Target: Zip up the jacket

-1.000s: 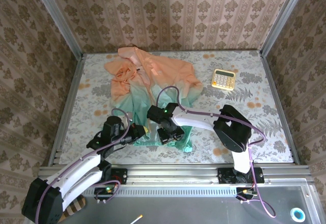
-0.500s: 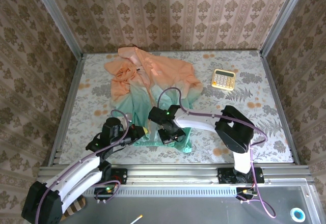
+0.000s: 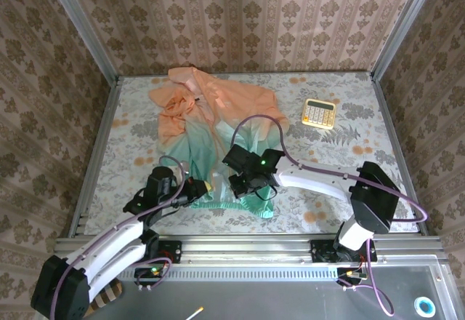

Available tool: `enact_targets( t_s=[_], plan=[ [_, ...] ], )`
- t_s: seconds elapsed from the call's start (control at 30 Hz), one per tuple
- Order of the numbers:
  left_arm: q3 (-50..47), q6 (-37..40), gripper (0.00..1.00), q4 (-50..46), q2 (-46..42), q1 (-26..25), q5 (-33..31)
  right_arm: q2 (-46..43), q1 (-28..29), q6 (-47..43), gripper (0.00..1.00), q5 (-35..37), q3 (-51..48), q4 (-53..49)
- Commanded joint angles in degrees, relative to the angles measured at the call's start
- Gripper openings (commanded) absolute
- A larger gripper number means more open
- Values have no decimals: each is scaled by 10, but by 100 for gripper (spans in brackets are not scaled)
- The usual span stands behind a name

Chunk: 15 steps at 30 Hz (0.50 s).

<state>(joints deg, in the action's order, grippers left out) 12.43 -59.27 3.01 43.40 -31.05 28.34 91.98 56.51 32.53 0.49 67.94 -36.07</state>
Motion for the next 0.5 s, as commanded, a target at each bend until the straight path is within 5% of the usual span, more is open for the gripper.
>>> enact_targets(
  t_s=[0.0,0.47],
  plan=[
    [35,11,0,28,15,-1,11,-30,-4,-41,0,24,-15,49],
    [126,37,0,54,92,-24,59,-42,-21,-71,0,20,-29,110]
  ],
)
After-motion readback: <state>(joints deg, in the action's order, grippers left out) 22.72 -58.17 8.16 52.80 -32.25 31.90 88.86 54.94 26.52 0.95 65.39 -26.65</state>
